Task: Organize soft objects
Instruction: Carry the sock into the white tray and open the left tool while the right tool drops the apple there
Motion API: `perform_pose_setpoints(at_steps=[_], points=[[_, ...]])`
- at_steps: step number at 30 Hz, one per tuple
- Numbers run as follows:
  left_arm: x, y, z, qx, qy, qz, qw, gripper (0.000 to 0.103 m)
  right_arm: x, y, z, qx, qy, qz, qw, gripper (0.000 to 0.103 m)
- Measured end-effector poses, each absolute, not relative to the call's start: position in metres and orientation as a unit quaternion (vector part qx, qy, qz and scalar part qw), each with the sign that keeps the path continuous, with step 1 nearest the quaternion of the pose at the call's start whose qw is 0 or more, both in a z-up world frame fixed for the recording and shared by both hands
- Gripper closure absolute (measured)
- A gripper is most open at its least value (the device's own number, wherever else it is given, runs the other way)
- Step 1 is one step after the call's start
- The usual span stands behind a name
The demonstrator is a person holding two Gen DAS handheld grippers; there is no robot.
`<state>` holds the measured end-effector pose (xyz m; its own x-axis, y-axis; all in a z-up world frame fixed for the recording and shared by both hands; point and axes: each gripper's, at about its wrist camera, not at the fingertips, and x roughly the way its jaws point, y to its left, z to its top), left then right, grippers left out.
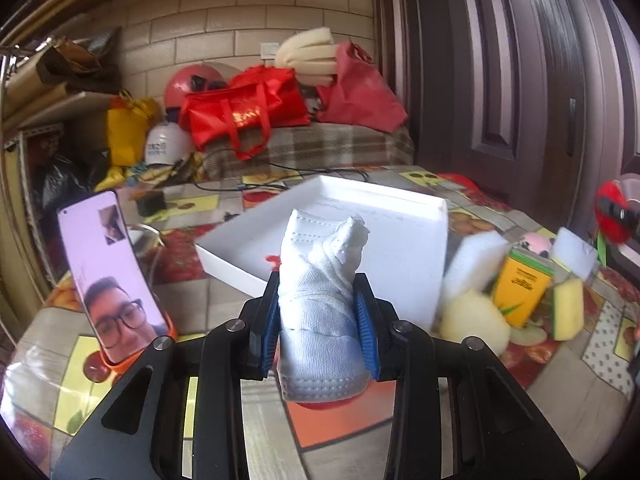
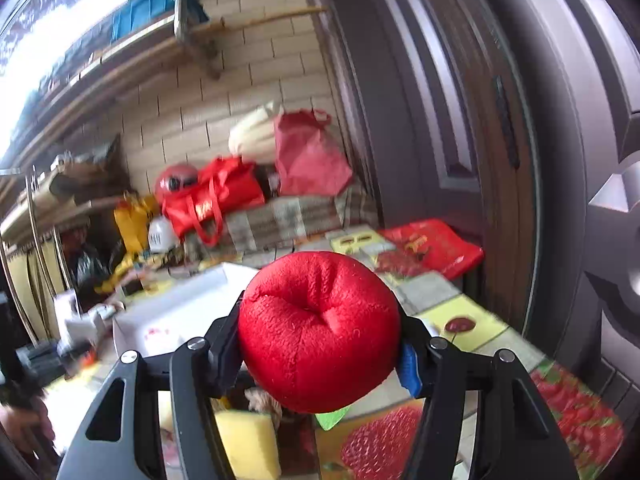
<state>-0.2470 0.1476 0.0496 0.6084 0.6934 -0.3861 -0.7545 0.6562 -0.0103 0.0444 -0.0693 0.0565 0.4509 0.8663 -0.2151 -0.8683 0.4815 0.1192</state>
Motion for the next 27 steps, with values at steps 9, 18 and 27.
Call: perform_pose_setpoints(at_steps=[9, 18, 27], points=[[-0.234, 0.172, 0.050, -0.067, 0.159, 0.442, 0.880, 0.070, 0.001, -0.032, 0.055, -0.042, 0.091, 0.552, 0.828, 0.041], [-0.222, 0.196, 0.051, -0.065, 0.164, 0.457, 0.872, 0.070, -0.051, 0.026, 0.043, -0.103, 0.080, 0.613, 0.779, 0.041], [-0.204, 0.237, 0.049, -0.096, 0.183, 0.479, 0.853, 0.069, -0.089, 0.088, 0.027, -0.126, 0.106, 0.637, 0.753, 0.041]])
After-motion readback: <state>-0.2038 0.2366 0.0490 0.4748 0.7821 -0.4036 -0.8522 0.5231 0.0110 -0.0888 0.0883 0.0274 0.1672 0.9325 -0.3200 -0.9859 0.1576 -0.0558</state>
